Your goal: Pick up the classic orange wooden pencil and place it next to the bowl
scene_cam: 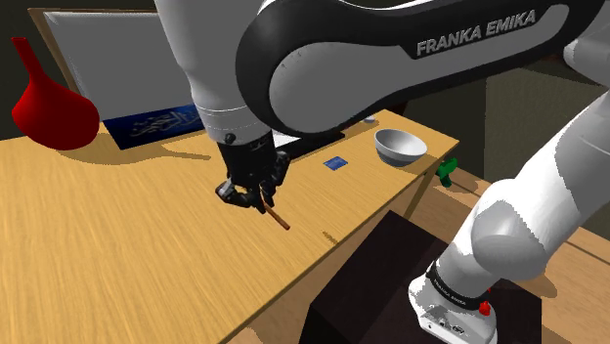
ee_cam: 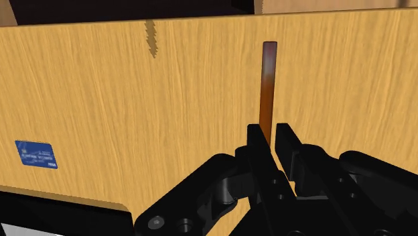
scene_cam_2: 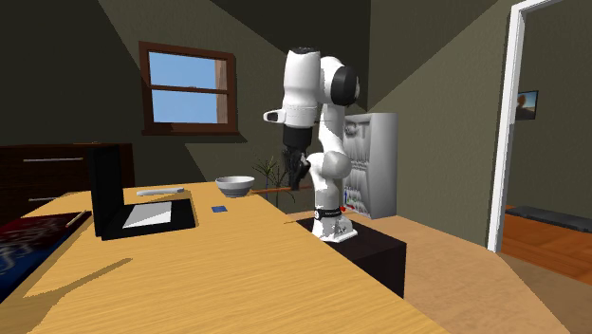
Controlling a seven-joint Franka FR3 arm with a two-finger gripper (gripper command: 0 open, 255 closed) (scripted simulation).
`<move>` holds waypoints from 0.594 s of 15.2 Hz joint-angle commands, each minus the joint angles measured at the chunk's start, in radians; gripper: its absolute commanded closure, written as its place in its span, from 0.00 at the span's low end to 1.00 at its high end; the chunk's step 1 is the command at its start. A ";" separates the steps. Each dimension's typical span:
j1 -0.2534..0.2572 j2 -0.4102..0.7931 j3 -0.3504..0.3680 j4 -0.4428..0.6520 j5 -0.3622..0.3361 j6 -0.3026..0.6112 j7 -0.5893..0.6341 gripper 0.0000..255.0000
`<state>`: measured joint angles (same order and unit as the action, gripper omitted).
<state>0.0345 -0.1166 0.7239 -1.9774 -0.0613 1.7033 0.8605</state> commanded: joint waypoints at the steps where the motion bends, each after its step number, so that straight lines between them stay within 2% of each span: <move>1: -0.013 -0.043 -0.027 -0.036 0.017 0.007 -0.050 1.00; 9: -0.061 -0.230 -0.189 -0.223 0.052 0.053 -0.291 1.00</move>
<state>-0.0237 -0.3174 0.5566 -2.1686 -0.0151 1.7493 0.6011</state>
